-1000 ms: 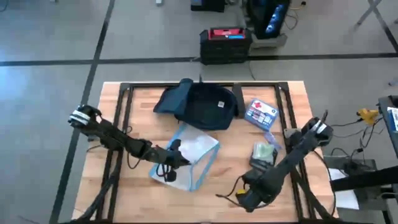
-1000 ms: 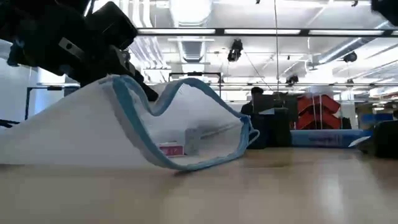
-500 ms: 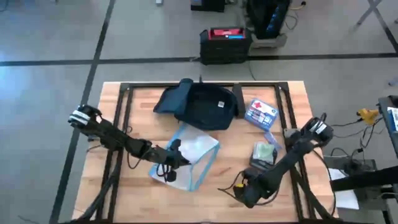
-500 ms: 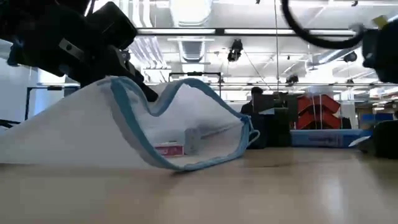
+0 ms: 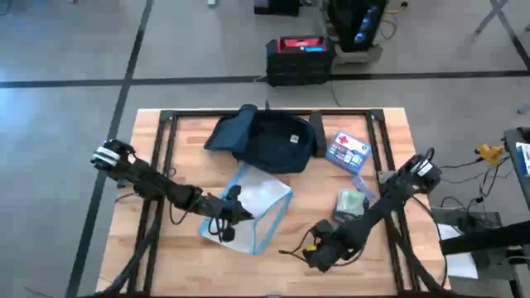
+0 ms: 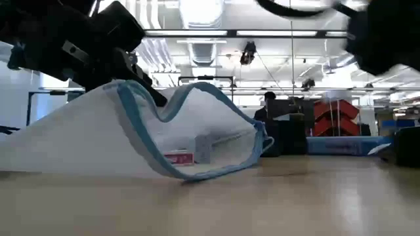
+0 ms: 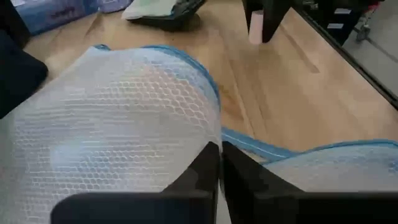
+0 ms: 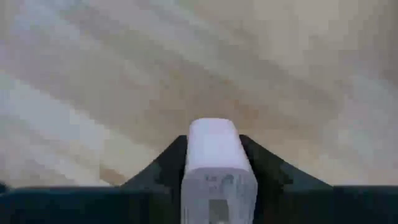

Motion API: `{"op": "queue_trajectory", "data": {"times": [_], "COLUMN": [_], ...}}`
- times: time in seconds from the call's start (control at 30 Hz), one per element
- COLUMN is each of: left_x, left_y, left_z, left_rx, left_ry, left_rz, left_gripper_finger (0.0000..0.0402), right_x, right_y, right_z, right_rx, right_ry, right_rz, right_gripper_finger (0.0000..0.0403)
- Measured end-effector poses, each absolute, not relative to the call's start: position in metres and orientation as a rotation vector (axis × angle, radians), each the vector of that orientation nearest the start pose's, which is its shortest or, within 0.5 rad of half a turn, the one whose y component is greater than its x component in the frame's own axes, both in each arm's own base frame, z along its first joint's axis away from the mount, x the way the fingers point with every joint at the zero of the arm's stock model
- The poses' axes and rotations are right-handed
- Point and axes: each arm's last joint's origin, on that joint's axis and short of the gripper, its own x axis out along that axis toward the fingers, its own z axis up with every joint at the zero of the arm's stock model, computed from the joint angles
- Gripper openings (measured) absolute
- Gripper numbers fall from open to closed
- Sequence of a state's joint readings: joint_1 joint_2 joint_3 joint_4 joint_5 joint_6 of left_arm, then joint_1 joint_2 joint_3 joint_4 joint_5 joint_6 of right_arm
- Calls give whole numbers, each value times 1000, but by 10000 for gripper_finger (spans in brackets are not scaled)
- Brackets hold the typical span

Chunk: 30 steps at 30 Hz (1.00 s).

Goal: Unpack backpack
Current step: Put the pink charger adapter into the zip bag, then put the green earphone into the zip bag

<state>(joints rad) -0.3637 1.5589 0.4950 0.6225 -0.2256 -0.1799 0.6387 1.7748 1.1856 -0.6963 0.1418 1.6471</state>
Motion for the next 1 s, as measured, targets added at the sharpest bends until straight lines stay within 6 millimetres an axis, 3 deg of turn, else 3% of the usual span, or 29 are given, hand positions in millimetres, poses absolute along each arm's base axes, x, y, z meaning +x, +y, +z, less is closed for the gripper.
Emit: {"op": "queue_trajectory", "data": {"times": [0.2, 0.57, 0.77, 1.0], "left_x": [261, 264, 259, 253], "left_y": [-94, -95, -93, -92], "left_z": [147, 155, 148, 142], "left_rx": [-25, 36, 45, 51], "left_ry": [375, 278, 305, 327], "left_rz": [-148, -191, -189, -199], "left_gripper_finger": [0, 0, 0, 0], "right_x": [307, 389, 414, 424], "right_y": [170, 146, 133, 145], "right_z": [192, 146, 120, 137], "right_rx": [631, 371, 279, 145], "right_ry": [923, 631, 606, 546], "right_rz": [-573, -356, -383, -388], "right_gripper_finger": [93, 94, 192, 301]}}
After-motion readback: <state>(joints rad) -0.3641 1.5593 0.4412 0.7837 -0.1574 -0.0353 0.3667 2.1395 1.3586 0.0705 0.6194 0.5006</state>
